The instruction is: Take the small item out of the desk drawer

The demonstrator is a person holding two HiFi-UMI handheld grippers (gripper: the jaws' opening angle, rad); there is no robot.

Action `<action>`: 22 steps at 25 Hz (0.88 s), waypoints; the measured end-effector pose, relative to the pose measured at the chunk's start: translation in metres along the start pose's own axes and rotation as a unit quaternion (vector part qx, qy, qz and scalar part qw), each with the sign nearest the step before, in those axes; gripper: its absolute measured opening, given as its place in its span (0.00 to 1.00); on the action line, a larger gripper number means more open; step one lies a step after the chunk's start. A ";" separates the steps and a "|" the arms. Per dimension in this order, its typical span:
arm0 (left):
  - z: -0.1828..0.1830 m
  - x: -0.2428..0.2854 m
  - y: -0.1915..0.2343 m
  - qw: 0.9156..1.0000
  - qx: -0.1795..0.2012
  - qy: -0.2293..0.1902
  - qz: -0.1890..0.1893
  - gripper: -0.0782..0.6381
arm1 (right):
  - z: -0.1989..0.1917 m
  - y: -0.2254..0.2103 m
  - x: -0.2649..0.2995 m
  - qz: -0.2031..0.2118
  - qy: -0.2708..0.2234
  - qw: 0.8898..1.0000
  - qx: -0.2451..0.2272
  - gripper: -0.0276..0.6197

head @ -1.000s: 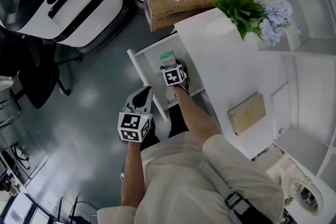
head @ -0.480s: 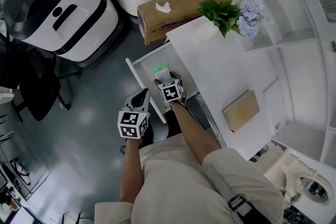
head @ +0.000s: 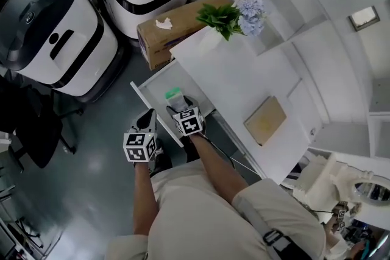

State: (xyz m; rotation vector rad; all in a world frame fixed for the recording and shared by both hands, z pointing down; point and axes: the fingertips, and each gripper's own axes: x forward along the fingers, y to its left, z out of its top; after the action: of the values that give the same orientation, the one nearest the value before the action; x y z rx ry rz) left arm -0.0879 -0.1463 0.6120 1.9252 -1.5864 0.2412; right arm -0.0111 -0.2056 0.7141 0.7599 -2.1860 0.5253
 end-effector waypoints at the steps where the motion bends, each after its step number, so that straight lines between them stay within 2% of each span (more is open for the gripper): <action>1: -0.001 -0.001 0.002 1.000 0.001 0.001 0.002 0.13 | 0.001 0.001 -0.005 -0.001 -0.007 1.000 0.002 0.61; 4: -0.003 -0.003 0.000 1.000 0.007 0.002 0.000 0.13 | 0.001 0.003 -0.025 -0.012 -0.025 1.000 0.007 0.61; 11: -0.002 -0.012 -0.021 0.998 0.046 0.005 -0.033 0.13 | 0.005 0.011 -0.051 -0.031 -0.055 0.998 0.021 0.61; 22: -0.015 -0.032 -0.031 0.995 0.071 0.011 -0.065 0.13 | -0.013 0.027 -0.091 -0.066 -0.094 0.992 0.056 0.61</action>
State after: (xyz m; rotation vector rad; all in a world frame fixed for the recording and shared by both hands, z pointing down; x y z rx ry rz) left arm -0.0641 -0.1088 0.5970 2.1192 -1.4567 0.3271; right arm 0.0272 -0.1458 0.6500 1.0437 -2.2732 0.5302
